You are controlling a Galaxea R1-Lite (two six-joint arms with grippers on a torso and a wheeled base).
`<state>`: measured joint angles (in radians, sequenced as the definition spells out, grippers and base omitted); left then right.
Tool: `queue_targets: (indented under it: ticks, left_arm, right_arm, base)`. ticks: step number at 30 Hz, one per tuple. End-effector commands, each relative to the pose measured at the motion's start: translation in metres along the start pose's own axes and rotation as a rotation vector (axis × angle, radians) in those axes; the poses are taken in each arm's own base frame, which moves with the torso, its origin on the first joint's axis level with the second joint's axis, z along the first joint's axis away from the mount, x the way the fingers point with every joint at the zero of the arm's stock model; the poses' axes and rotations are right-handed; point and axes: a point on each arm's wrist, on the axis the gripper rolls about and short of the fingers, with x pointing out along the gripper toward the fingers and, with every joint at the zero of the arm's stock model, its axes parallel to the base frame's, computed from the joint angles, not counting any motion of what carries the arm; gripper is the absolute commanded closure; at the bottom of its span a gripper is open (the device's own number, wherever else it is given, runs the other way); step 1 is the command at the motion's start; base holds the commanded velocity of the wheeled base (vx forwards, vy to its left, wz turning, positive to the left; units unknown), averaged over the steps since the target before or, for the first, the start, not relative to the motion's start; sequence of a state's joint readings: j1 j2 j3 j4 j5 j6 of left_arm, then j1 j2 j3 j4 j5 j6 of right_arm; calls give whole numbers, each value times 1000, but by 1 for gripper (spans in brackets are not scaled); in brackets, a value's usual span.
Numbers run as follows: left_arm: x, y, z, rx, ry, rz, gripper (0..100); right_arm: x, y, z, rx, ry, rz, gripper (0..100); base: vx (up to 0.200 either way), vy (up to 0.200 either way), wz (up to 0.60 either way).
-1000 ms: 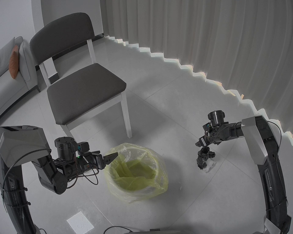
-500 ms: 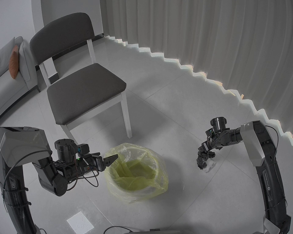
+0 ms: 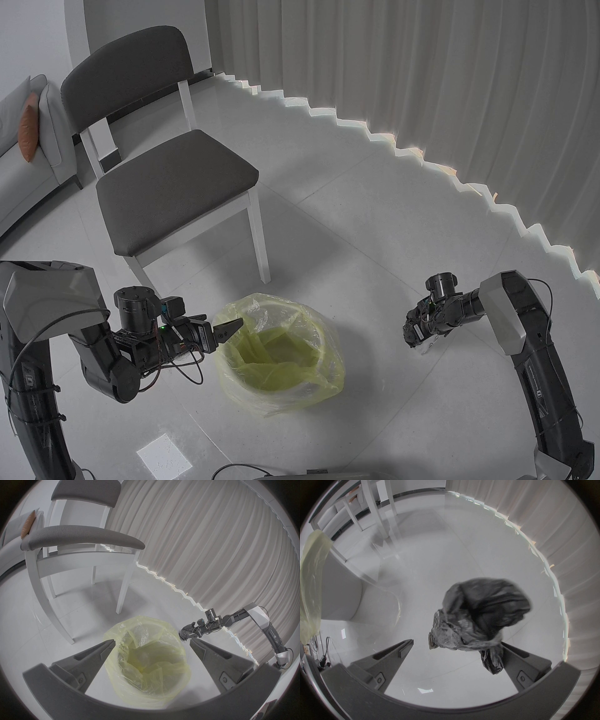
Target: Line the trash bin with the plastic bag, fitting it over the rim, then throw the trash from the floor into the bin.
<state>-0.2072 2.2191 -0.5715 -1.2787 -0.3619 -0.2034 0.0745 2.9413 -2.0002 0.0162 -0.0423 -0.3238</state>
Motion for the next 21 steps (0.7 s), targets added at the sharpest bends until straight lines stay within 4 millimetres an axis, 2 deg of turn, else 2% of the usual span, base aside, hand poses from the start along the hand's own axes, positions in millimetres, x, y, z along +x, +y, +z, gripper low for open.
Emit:
queue_targets:
  ticks: [1,21]
  left_arm:
    - [1,1,-1,-2,3,2,0]
    - [-3,0,-3,4,-9,0,0]
  right_arm:
    - [18,4,-21,4,46,22,0]
    - [15,-4,-4,17,-112,-12,0]
  base:
    - [0,0,0]
    - [0,0,0]
